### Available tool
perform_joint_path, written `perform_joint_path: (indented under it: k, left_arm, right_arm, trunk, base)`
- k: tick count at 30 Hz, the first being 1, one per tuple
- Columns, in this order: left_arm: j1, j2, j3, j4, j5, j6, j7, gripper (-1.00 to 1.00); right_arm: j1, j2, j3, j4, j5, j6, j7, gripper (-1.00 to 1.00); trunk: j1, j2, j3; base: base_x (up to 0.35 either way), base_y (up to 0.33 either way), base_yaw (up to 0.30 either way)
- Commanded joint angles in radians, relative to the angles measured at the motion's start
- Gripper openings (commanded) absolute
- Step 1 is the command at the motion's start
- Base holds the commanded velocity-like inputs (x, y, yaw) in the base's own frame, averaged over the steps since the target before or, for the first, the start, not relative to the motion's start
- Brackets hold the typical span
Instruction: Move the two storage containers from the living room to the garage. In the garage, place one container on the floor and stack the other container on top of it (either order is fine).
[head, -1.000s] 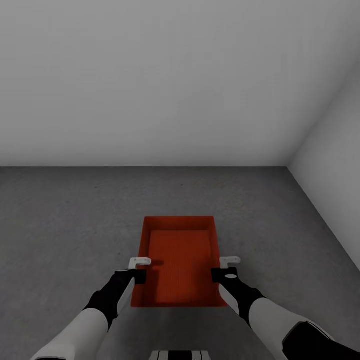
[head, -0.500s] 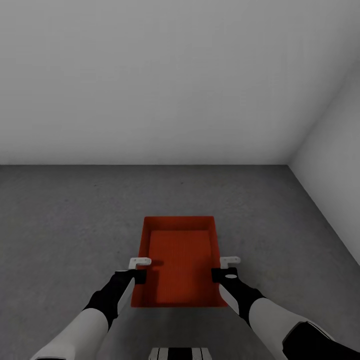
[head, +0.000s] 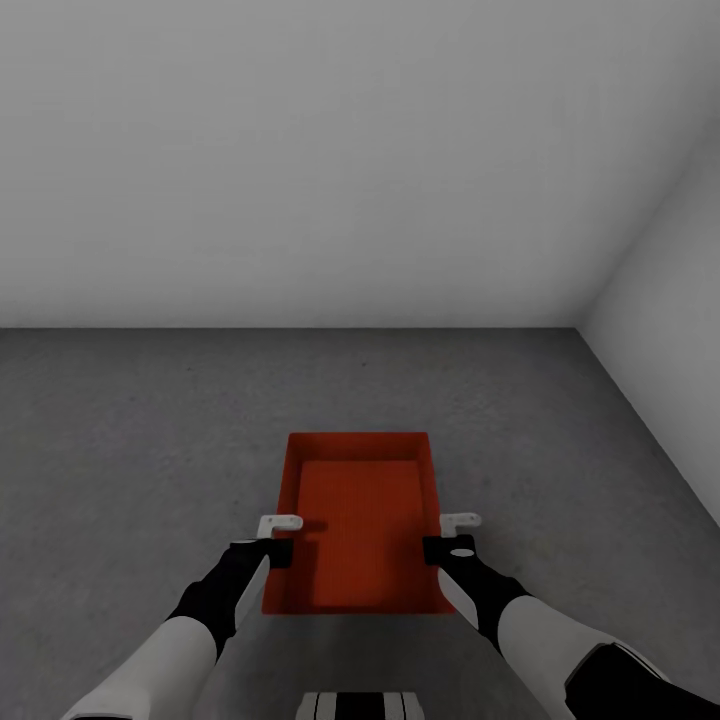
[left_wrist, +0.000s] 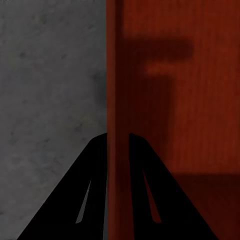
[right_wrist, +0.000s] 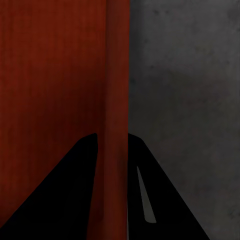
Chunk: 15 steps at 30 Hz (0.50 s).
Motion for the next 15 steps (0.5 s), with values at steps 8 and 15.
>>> perform_joint_path:
  k: [8, 15]
  left_arm:
    - [0.0, -0.023, -0.002, -0.004, -0.024, 0.006, 0.01, -1.0]
    - [0.0, -0.022, -0.002, -0.005, -0.024, 0.005, 0.01, -1.0]
  right_arm:
    - [0.0, 0.002, 0.01, 0.002, -0.017, 0.063, -0.008, -1.0]
    - [0.0, 0.003, 0.01, 0.002, -0.017, 0.064, -0.009, -1.0]
  trunk:
    - [0.0, 0.0, -0.001]
    - [0.0, 0.0, -0.001]
  base:
    - [0.0, 0.0, 0.0]
    - [0.0, 0.0, 0.0]
